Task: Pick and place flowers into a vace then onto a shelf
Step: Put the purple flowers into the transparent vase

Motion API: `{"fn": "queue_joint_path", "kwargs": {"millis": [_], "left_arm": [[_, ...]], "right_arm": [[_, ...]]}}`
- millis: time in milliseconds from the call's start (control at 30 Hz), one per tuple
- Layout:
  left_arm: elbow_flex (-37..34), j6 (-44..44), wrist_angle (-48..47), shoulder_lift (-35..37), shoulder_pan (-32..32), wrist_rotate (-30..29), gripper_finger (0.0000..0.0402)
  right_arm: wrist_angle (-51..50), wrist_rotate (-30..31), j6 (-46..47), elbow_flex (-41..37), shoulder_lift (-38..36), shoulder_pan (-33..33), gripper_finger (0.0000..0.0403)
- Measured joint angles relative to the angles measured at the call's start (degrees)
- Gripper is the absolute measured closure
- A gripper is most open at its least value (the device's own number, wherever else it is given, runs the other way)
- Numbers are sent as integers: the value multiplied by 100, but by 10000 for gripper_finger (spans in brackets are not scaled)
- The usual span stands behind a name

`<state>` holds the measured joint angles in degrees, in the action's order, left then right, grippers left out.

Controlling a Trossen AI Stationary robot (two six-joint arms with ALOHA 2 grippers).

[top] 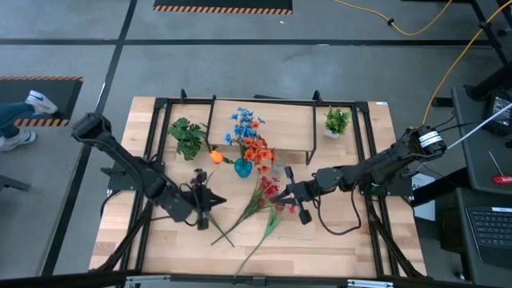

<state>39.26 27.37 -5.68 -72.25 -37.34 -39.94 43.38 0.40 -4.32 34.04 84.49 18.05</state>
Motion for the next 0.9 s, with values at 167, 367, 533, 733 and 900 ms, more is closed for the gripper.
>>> {"fn": "queue_joint_path", "kwargs": {"millis": [167,367,533,733,900], "left_arm": [[782,1448,-1429,-539,-197,250,398],[1603,3513,-2806,-1032,-297,1067,398],[2106,4685,-3398,-1369,-322,1570,398],[2633,6082,-4317,-1675,-319,2264,398],[2669,7108,-4717,-1704,-319,2276,398]], "right_arm": [[-521,0,-12,0,-241,188,398],[-916,1,-67,2,-452,305,398],[-1397,2,-89,2,-521,303,398],[-1760,13,-407,2,-519,303,398],[-1799,13,-513,2,-519,303,398]]}}
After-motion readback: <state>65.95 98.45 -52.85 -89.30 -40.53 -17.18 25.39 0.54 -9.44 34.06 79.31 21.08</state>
